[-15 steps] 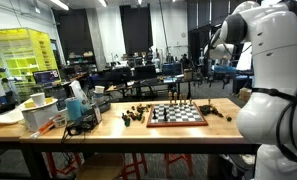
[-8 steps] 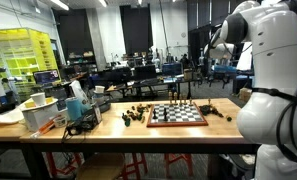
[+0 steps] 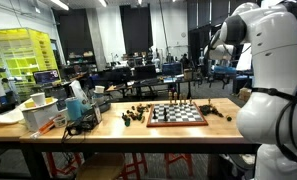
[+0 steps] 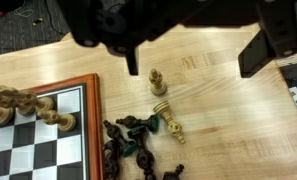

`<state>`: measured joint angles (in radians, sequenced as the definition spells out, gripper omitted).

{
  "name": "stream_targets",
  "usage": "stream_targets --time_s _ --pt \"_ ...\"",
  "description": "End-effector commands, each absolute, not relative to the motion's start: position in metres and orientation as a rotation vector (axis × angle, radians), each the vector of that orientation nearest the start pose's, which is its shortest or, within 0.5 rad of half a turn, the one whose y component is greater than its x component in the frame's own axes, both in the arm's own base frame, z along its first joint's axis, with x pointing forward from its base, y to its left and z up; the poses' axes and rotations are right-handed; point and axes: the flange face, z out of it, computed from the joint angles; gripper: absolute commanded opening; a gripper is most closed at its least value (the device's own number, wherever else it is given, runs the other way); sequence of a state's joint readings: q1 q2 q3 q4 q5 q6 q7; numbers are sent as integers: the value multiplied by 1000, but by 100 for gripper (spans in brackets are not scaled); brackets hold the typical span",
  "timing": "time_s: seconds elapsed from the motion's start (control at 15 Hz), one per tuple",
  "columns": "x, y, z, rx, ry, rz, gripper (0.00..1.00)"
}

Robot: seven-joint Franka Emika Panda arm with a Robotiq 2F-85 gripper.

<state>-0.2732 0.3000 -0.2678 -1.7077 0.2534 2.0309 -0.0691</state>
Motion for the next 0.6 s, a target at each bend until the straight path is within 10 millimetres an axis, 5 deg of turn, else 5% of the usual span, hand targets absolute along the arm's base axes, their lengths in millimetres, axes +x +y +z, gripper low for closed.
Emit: stream_targets --time_s 0.0,0.53 --pt "580 -319 424 -2886 837 -170 100" --pt "609 -319 394 -2876 797 -133 100"
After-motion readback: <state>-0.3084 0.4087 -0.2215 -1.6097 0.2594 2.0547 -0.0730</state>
